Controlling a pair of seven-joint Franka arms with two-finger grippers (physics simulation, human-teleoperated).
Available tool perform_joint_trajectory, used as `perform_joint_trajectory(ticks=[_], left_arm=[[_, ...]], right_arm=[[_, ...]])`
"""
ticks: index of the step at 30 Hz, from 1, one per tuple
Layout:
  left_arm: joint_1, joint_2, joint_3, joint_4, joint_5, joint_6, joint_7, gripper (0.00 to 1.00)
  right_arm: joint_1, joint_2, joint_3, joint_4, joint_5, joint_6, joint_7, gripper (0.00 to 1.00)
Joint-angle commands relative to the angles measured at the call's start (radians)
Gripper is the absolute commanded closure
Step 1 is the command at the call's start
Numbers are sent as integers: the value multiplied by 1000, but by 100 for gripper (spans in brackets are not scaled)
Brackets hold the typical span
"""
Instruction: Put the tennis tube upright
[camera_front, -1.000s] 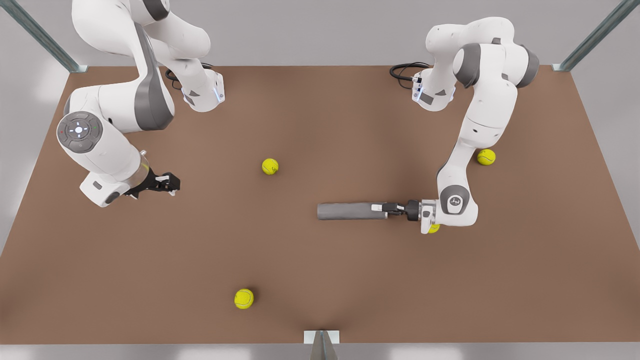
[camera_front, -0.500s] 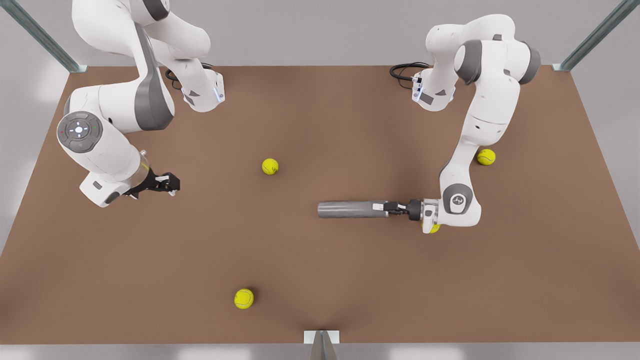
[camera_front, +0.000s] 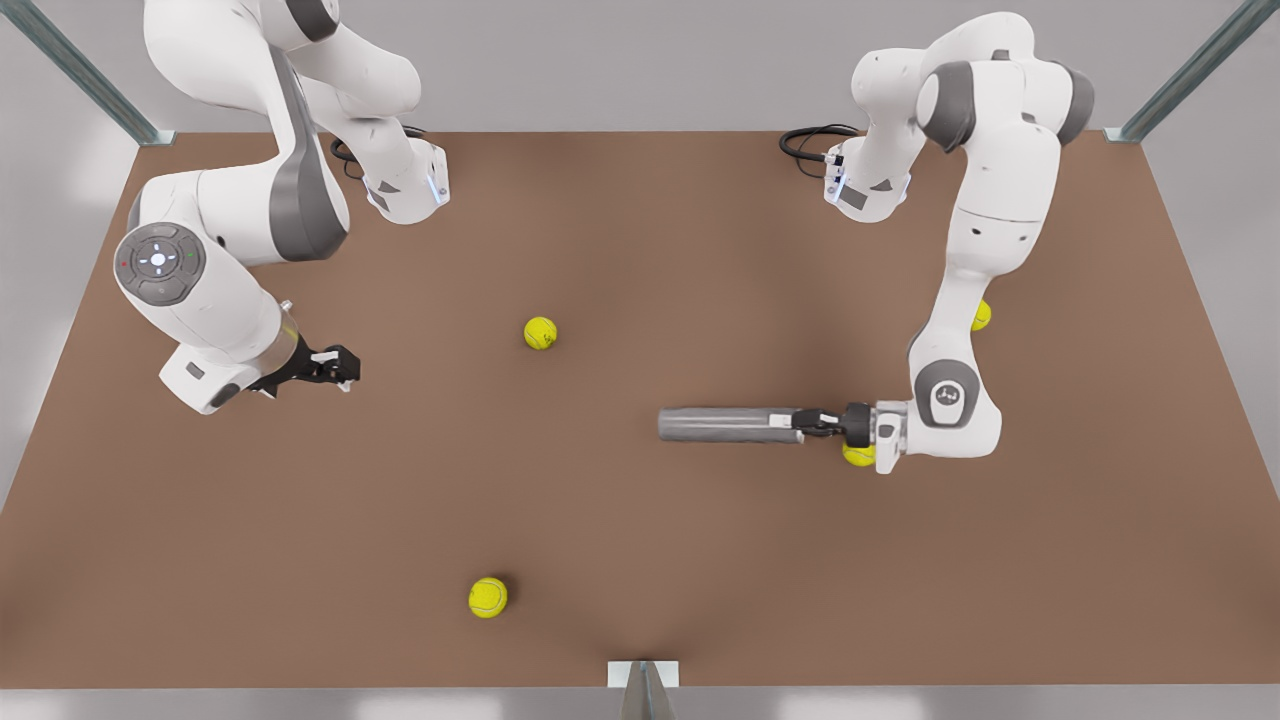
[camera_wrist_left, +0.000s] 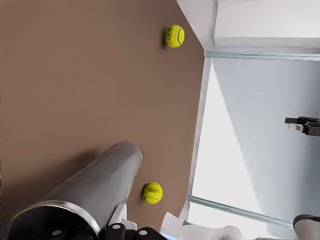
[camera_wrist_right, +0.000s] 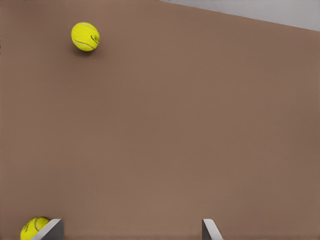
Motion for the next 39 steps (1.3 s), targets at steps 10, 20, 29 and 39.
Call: perform_joint_trajectory(ticks=[10,20,29,39], left_arm=[[-1,-96,48,0,180,5,-57,79],[-2,-199,108,0,364,7,-93,79],[-6,-334,120,0,655,110,-268,79],[-6,-437,120,3,939,165,-368,79]], right_arm=[[0,0,0,0,0,1,0,0],[0,0,0,0,0,1,0,0],[14,0,0,0,-3,1,0,0],[15,1,0,0,-5,1,0,0]])
